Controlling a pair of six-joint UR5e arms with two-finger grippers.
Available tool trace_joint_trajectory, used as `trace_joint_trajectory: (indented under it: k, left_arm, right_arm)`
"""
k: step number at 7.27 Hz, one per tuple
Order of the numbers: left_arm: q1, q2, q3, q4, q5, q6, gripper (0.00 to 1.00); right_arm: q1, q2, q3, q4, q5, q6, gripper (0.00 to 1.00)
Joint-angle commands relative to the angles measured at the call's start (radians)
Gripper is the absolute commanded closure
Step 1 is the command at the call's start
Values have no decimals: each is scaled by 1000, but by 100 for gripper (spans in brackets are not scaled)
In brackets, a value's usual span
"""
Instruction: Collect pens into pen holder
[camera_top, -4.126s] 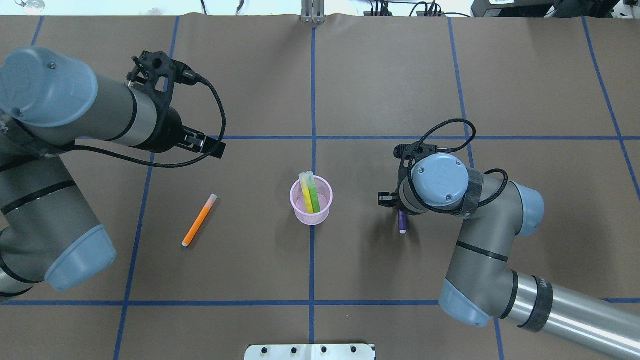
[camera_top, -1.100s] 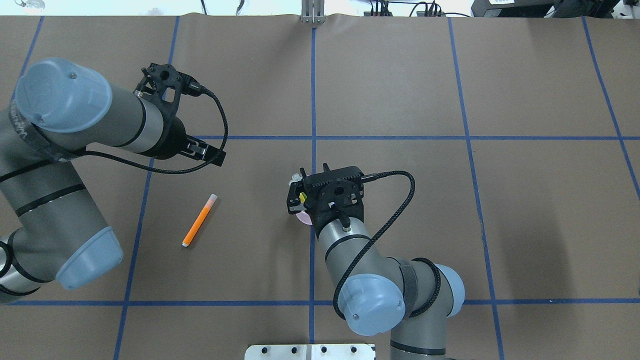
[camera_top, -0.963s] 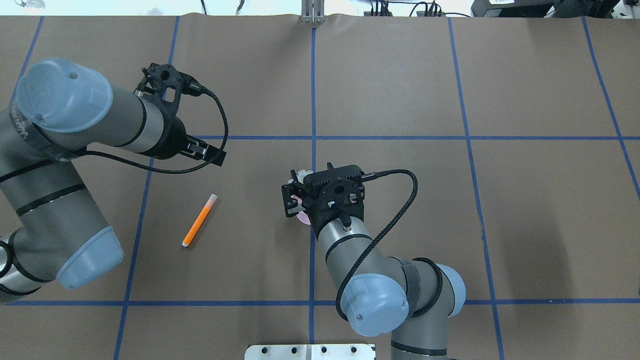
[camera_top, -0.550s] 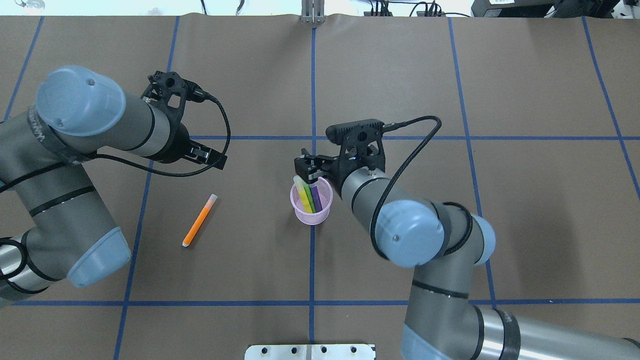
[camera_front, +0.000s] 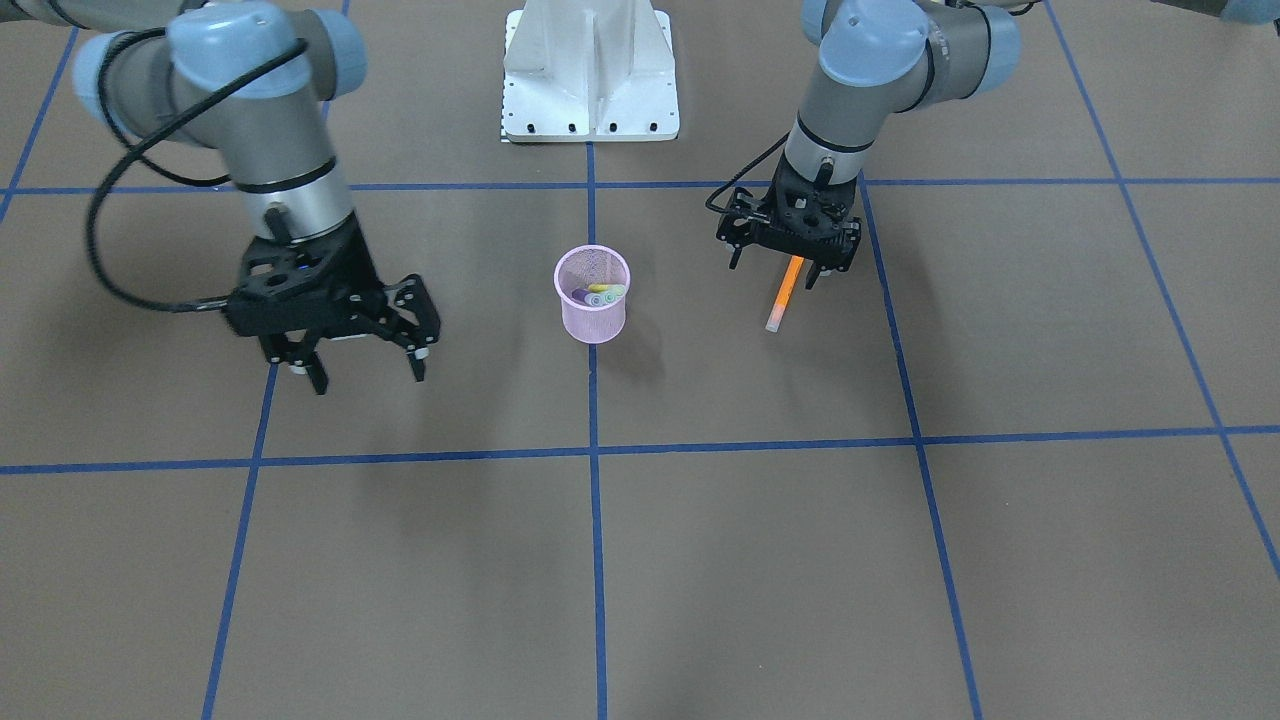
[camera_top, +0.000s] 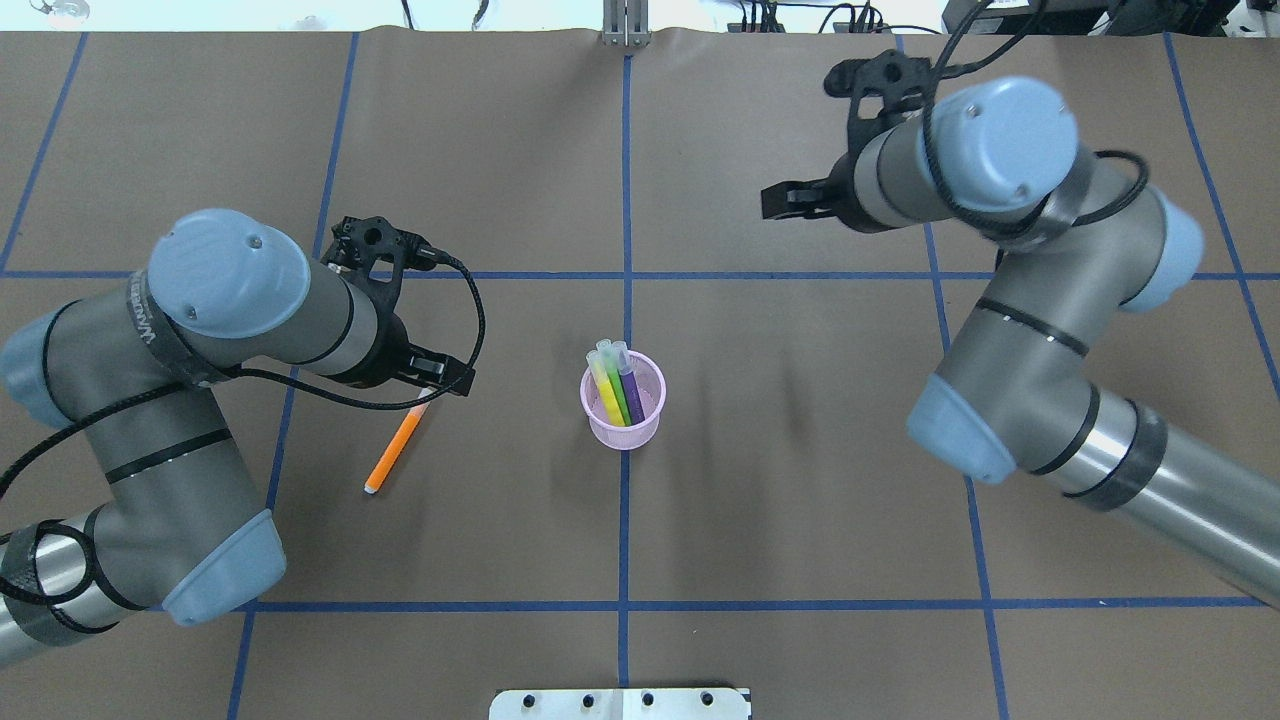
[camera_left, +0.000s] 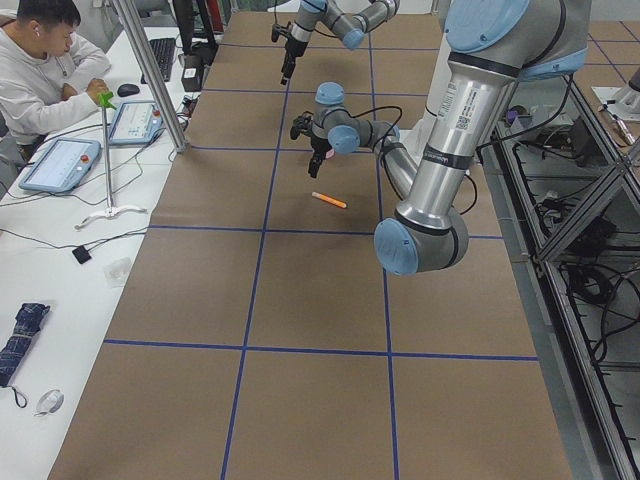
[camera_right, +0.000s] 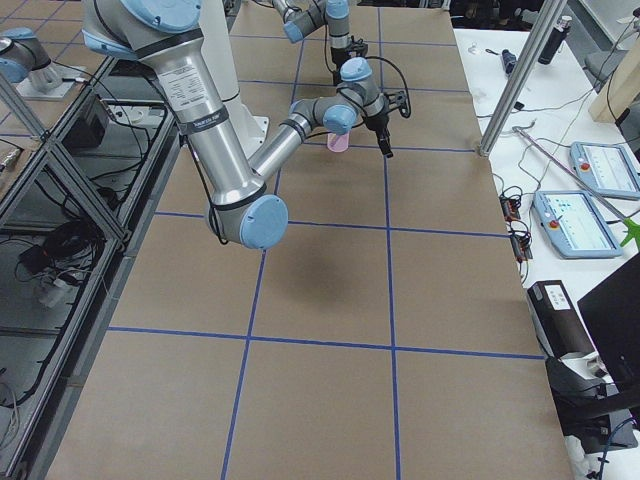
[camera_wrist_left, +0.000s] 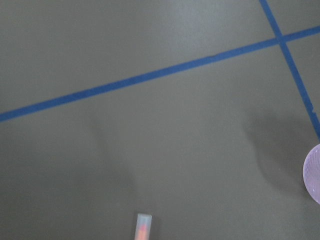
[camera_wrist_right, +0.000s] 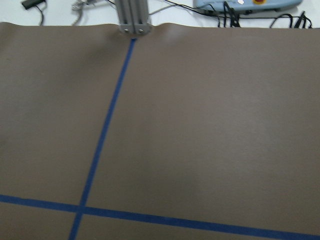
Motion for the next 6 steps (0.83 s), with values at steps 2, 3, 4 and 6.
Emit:
trace_joint_trajectory:
  k: [2, 3, 4, 6]
  left_arm:
    - [55, 9, 90, -90, 34, 5, 2]
    - [56, 7, 116, -118, 31, 7, 14]
    - [56, 6, 125, -118, 28, 8, 18]
    - [51, 7, 124, -117, 27, 30, 24]
  right_arm:
    - [312, -137, -35, -33, 310, -420, 0]
    - [393, -144, -95, -33, 373, -546, 0]
    - [456, -157, -145, -32, 408, -670, 0]
    - [527, -180, -181, -33, 448, -782, 0]
